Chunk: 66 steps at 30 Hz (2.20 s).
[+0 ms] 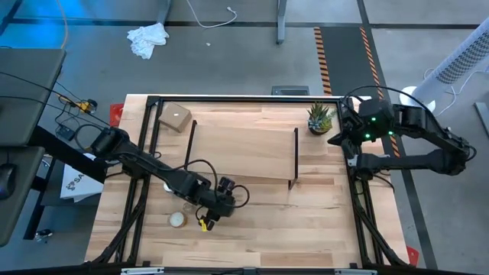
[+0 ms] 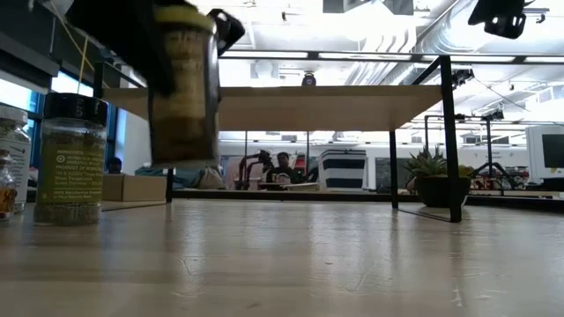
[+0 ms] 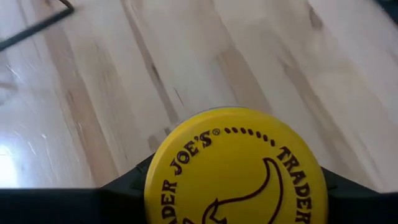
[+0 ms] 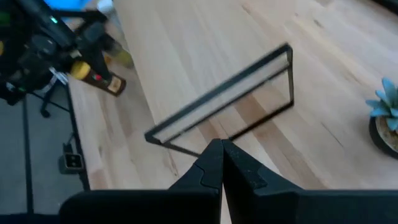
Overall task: Shelf spices
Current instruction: Remove the yellow seasoning bottle from the shelf, then adjust the shelf
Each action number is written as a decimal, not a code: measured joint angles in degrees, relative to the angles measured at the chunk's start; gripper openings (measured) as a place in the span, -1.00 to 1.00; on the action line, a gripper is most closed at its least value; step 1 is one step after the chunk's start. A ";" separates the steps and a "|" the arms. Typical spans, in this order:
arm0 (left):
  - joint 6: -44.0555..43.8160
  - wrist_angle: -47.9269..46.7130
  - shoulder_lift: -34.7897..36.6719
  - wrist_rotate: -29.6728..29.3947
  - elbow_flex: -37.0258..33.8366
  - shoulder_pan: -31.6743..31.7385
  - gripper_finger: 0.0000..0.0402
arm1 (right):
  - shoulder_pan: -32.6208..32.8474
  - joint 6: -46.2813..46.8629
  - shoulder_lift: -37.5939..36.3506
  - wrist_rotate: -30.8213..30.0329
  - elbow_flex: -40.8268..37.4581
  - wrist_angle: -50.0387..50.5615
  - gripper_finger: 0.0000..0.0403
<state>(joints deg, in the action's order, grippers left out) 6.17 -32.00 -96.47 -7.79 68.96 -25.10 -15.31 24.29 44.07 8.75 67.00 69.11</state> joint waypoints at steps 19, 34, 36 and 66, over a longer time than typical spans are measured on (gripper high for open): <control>2.53 6.99 -1.22 0.08 0.50 0.04 0.13 | 0.00 -2.79 0.88 1.86 0.00 1.11 -1.00; 1.51 2.28 -1.09 2.75 1.69 4.80 0.29 | 0.00 -3.76 0.88 1.79 0.00 1.46 -1.00; 1.53 2.10 -1.09 1.95 2.04 5.39 0.30 | 0.00 -3.57 0.88 1.73 0.00 1.46 -1.00; -3.12 -27.92 1.43 -10.35 25.13 3.34 0.32 | -0.02 -2.19 0.91 1.84 0.00 0.35 -1.00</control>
<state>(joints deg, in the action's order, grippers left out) 3.05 -59.92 -95.04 -18.14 94.09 -21.76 -15.33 22.10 44.97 10.59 67.00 69.46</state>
